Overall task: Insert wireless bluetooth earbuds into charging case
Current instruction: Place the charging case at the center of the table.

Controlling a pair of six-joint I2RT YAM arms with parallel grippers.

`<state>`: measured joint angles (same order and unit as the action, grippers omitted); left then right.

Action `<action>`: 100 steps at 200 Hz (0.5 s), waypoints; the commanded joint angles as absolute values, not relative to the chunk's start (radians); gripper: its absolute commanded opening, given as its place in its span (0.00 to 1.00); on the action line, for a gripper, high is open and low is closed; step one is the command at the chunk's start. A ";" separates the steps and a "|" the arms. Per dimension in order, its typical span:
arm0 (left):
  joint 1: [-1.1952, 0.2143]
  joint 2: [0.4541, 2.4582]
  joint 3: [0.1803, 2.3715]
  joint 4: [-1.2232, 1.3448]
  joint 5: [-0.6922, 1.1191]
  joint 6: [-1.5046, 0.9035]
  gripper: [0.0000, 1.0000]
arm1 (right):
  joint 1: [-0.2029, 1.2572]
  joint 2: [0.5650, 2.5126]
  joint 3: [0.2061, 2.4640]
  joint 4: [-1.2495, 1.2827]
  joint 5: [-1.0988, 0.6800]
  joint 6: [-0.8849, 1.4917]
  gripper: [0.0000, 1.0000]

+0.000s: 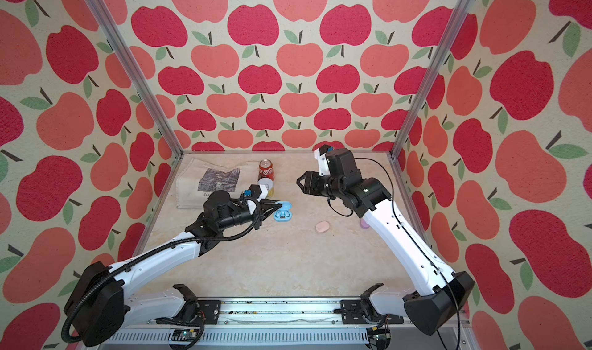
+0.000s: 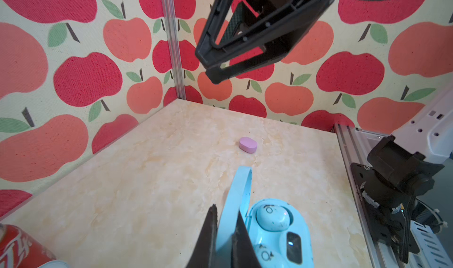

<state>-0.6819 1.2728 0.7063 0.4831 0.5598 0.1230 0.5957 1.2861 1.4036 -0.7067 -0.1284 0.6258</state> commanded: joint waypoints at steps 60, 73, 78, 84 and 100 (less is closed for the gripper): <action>-0.897 1.736 0.764 0.819 0.405 0.172 0.00 | 0.466 1.182 1.126 -0.827 0.017 0.718 0.50; -0.913 1.786 0.780 0.842 0.402 0.157 0.00 | 0.454 1.182 1.114 -0.825 0.011 0.716 0.50; -0.917 1.802 0.784 0.848 0.400 0.154 0.00 | 0.450 1.185 1.112 -0.824 0.009 0.714 0.50; -0.923 1.820 0.791 0.853 0.394 0.146 0.00 | 0.445 1.189 1.112 -0.824 0.007 0.712 0.50; -0.932 1.858 0.799 0.873 0.387 0.130 0.00 | 0.439 1.203 1.116 -0.820 0.001 0.704 0.50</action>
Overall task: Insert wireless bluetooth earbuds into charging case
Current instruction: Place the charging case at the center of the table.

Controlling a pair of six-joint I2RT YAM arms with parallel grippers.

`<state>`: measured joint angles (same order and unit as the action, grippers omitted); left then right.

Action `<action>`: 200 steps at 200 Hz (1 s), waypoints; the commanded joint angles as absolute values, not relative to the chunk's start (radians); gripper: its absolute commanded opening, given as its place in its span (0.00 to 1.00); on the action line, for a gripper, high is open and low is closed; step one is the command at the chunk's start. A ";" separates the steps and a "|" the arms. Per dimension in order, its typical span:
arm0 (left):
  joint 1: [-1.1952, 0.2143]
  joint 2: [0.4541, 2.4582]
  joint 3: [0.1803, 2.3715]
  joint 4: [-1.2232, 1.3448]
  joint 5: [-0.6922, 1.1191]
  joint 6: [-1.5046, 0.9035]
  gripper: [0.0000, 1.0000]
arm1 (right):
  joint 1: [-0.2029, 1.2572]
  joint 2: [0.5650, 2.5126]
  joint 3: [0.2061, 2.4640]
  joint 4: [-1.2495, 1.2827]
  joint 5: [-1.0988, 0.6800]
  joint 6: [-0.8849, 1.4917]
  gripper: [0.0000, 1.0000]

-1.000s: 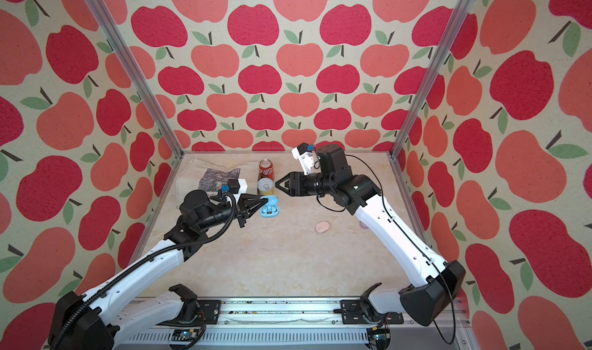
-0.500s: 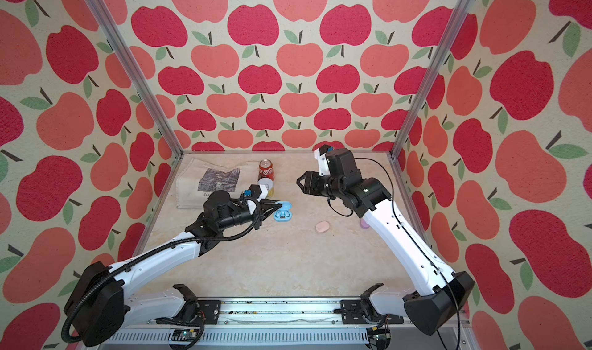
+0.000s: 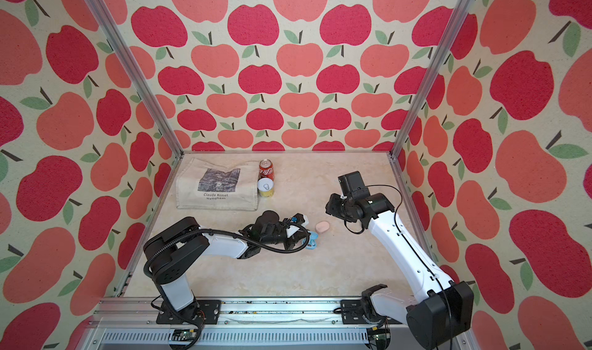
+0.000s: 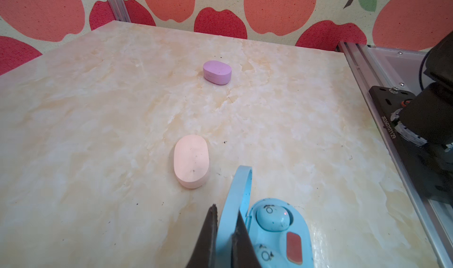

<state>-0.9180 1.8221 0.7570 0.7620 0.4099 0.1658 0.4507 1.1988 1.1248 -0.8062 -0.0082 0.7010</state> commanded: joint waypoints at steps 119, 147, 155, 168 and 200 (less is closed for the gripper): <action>-0.938 1.982 0.833 0.871 0.425 0.086 0.12 | 0.434 1.236 1.120 -0.808 0.002 0.705 0.50; -0.943 1.992 0.840 0.859 0.432 0.082 0.16 | 0.434 1.246 1.121 -0.807 0.010 0.704 0.51; -0.944 1.995 0.839 0.857 0.439 0.081 0.17 | 0.434 1.251 1.123 -0.811 0.015 0.703 0.51; -0.948 1.998 0.838 0.855 0.447 0.078 0.21 | 0.434 1.258 1.130 -0.817 0.026 0.704 0.51; -0.948 1.987 0.827 0.850 0.459 0.071 0.33 | 0.434 1.265 1.133 -0.827 0.044 0.691 0.52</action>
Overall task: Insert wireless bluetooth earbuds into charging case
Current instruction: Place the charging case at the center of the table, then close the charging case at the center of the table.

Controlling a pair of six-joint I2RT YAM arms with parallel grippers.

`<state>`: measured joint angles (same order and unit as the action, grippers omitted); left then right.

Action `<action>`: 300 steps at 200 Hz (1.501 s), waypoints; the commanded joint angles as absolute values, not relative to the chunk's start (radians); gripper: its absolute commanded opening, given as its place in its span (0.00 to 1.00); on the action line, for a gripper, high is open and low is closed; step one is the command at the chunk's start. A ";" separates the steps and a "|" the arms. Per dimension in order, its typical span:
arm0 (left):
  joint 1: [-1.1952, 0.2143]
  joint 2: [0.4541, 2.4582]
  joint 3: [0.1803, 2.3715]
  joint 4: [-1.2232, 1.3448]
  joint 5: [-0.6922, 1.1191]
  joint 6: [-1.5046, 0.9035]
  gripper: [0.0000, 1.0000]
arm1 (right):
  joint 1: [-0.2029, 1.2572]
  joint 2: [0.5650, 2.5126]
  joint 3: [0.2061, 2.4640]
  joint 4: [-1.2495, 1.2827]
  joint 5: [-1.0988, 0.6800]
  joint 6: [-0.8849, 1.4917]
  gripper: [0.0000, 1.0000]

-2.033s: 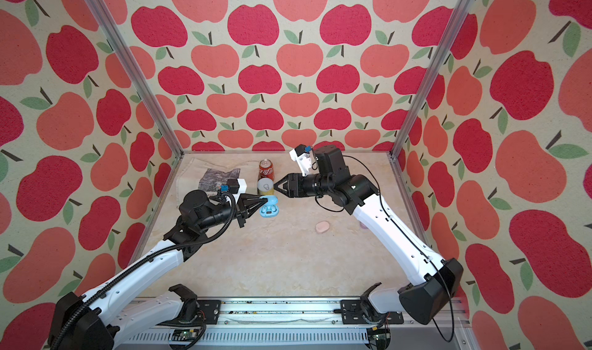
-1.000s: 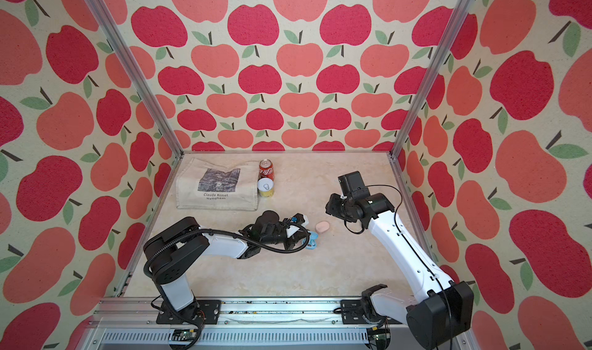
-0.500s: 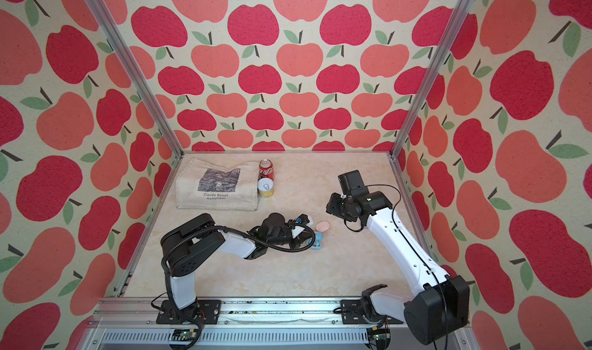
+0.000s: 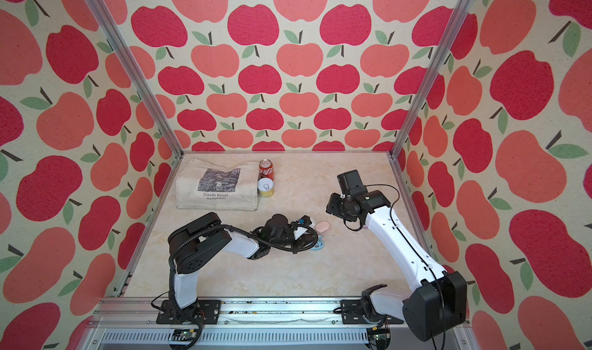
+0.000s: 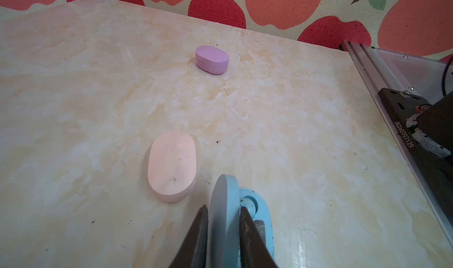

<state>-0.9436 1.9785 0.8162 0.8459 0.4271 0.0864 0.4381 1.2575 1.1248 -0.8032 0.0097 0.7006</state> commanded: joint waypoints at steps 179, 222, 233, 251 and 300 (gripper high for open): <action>-0.682 0.635 0.549 0.081 0.129 -0.084 0.99 | 0.671 1.571 1.077 -0.765 0.135 0.273 0.59; -0.673 0.611 0.556 0.040 0.103 -0.095 0.99 | 0.688 1.483 0.980 -0.777 0.153 0.304 0.58; -0.670 0.619 0.560 0.040 0.094 -0.099 0.99 | 0.689 1.450 0.954 -0.784 0.156 0.312 0.57; -0.660 0.644 0.570 0.040 0.074 -0.103 0.99 | 0.689 1.397 0.923 -0.801 0.156 0.327 0.57; -0.510 0.713 0.604 0.009 -0.015 -0.108 0.99 | 0.628 1.192 0.897 -0.702 0.059 0.304 0.57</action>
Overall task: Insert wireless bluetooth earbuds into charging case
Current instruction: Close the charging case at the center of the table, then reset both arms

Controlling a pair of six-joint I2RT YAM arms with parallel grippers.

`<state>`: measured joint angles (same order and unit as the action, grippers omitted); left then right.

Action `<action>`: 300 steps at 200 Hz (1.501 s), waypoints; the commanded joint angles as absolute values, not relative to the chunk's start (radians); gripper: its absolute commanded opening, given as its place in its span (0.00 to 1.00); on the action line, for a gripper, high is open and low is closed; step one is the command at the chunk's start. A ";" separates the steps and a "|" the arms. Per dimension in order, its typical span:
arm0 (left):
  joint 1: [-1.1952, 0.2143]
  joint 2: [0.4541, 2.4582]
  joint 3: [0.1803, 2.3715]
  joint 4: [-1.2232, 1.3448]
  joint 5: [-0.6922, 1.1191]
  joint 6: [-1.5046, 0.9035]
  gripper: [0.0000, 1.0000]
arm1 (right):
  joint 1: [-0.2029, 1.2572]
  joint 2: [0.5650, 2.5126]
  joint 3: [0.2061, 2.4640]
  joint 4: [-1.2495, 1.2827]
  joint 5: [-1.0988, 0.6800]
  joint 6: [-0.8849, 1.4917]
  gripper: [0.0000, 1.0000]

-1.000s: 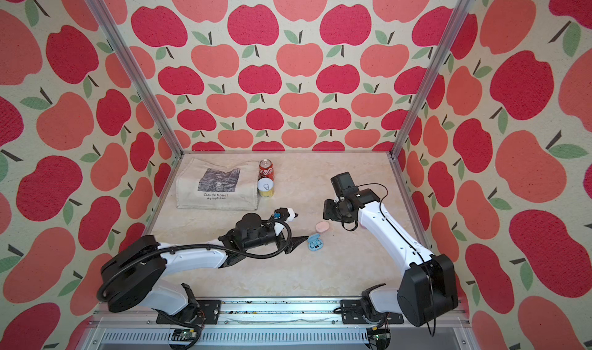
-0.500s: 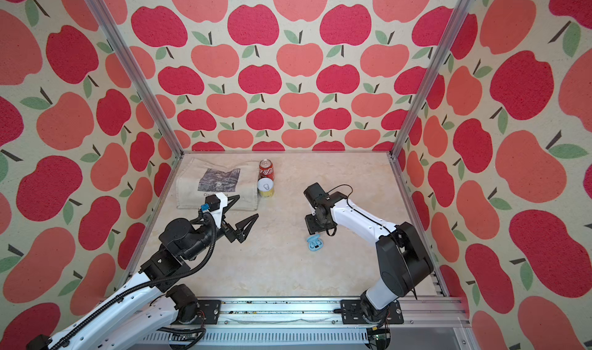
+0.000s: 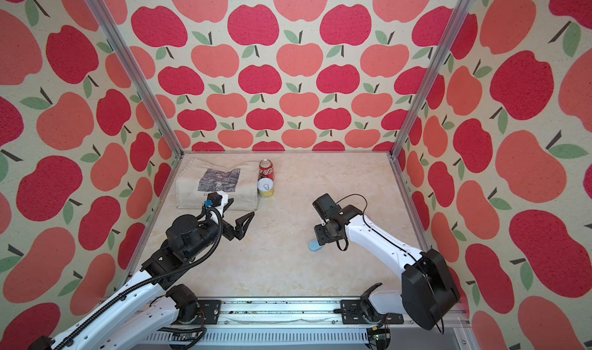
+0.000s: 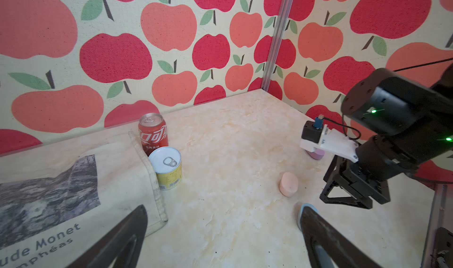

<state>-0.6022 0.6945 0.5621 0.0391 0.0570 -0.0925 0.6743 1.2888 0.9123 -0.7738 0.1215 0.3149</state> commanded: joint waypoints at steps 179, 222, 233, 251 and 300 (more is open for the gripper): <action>0.169 1.556 0.424 0.832 0.185 -0.035 0.99 | 0.087 1.085 0.242 0.578 0.035 -0.111 0.60; 0.158 1.599 0.382 0.936 0.181 -0.026 0.99 | 0.038 1.420 0.332 0.893 -0.079 -0.071 0.60; 0.151 1.599 0.386 0.929 0.166 -0.021 0.99 | 0.032 1.507 0.339 0.945 -0.080 -0.066 0.60; 0.133 1.600 0.393 0.920 0.129 -0.011 0.99 | 0.030 1.596 0.323 1.095 -0.057 -0.053 0.64; 0.117 1.603 0.393 0.923 0.103 0.000 0.99 | 0.032 1.580 0.376 0.958 0.024 -0.031 0.99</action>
<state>0.1238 1.5932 0.3870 0.8898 0.1307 -0.0246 0.0360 1.5791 0.3611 0.9260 0.0006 -0.0544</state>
